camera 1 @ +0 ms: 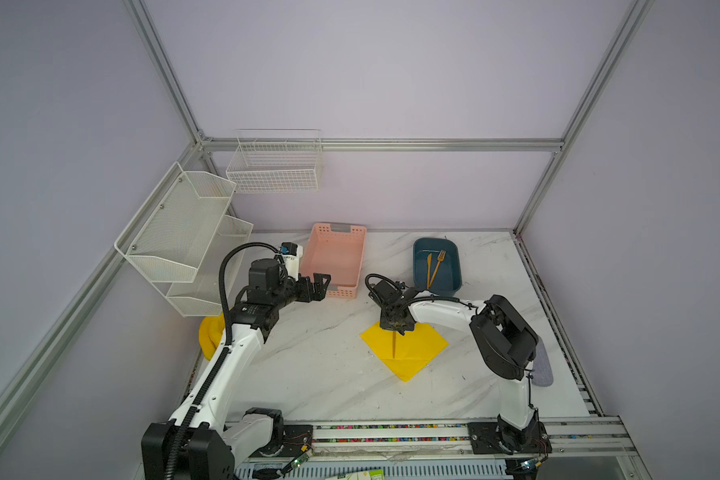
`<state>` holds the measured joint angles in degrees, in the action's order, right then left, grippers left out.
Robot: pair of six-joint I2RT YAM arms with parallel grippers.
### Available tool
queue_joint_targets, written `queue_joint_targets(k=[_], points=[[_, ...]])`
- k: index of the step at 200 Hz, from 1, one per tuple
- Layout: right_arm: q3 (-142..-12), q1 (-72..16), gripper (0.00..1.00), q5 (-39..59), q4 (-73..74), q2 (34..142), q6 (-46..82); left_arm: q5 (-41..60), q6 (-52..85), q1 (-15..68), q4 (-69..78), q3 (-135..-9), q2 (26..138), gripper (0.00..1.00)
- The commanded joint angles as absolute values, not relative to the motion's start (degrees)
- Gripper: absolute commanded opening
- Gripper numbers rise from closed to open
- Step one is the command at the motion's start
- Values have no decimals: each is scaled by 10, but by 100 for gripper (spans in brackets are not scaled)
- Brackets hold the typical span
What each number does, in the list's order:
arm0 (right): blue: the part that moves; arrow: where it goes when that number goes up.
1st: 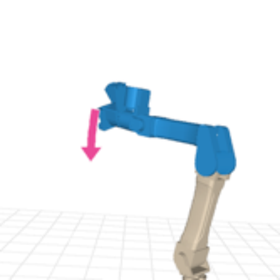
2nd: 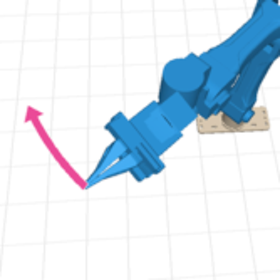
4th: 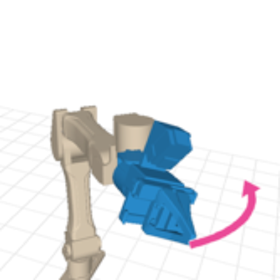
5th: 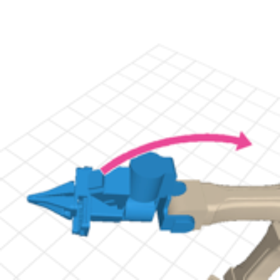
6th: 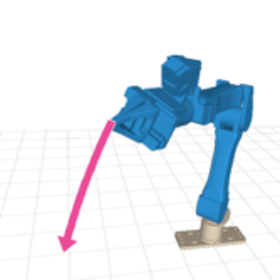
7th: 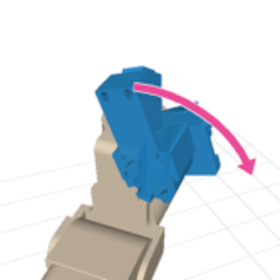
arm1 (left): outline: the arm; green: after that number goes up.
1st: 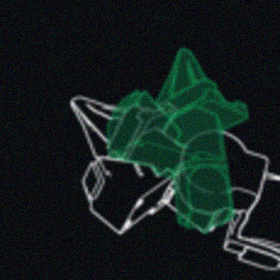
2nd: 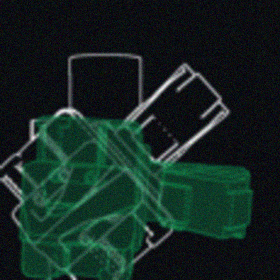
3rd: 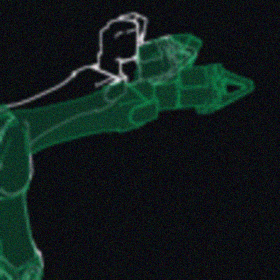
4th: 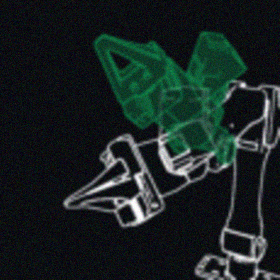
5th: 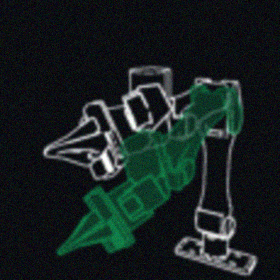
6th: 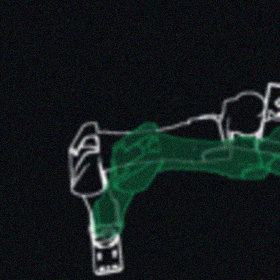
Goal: Place the utensils on the paper napkin and roll it up
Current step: 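Lower the spoon onto the napkin center with the right gripper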
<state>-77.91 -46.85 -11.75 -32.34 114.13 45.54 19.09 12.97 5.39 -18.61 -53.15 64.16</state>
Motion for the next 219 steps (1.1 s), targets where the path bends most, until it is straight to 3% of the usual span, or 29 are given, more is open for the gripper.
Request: queue_joint_targets(k=[1, 164, 219], points=[[-790, -466, 12, -131, -349, 1132, 455, 193, 134, 52, -179, -555, 634, 100], [-797, -466, 11, -135, -354, 1137, 445, 196, 134, 51, -178, -555, 634, 100], [-790, -466, 15, -133, -345, 1146, 443, 196, 135, 51, -178, -555, 635, 100]])
